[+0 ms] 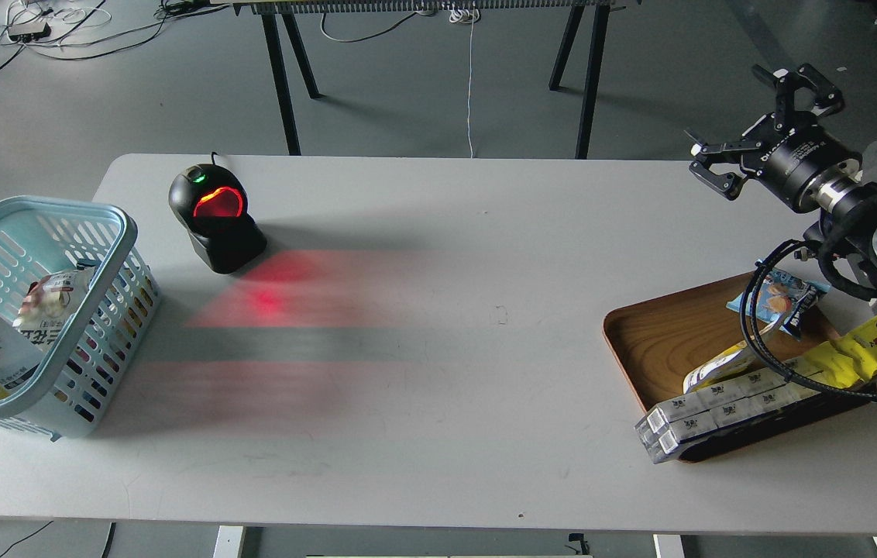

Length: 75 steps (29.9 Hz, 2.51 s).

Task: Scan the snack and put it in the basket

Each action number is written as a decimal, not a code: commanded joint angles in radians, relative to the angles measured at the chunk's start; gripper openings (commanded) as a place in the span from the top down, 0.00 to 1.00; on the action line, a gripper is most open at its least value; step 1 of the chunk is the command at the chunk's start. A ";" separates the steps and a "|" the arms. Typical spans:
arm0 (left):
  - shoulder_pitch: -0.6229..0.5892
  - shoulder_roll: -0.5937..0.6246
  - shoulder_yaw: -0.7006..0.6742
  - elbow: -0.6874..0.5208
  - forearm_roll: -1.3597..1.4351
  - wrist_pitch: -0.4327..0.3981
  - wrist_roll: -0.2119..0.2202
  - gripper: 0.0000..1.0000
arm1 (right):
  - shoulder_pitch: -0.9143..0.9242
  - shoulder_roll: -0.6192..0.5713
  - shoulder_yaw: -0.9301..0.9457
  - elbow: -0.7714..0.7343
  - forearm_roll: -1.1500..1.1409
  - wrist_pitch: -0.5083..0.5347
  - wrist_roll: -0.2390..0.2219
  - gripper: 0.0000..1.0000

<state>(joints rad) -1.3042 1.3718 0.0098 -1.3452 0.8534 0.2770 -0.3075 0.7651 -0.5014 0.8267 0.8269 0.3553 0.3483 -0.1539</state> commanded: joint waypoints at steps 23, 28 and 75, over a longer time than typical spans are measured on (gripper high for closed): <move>0.149 -0.672 -0.050 0.374 -1.474 -0.493 -0.116 0.01 | -0.003 -0.103 0.000 0.107 -0.002 -0.058 0.000 0.00; 0.190 -0.813 -0.076 0.516 -1.527 -0.512 -0.114 0.01 | -0.010 -0.184 -0.006 0.164 -0.002 -0.077 0.000 0.00; 0.203 -1.166 -0.283 1.333 -1.490 -0.766 0.335 0.00 | 0.013 -0.236 -0.043 0.247 -0.111 -0.224 -0.021 0.00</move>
<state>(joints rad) -1.1032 0.2149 -0.2731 -0.0122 -0.6378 -0.4888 0.0662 0.7798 -0.7371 0.7743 1.0746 0.2440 0.1249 -0.1802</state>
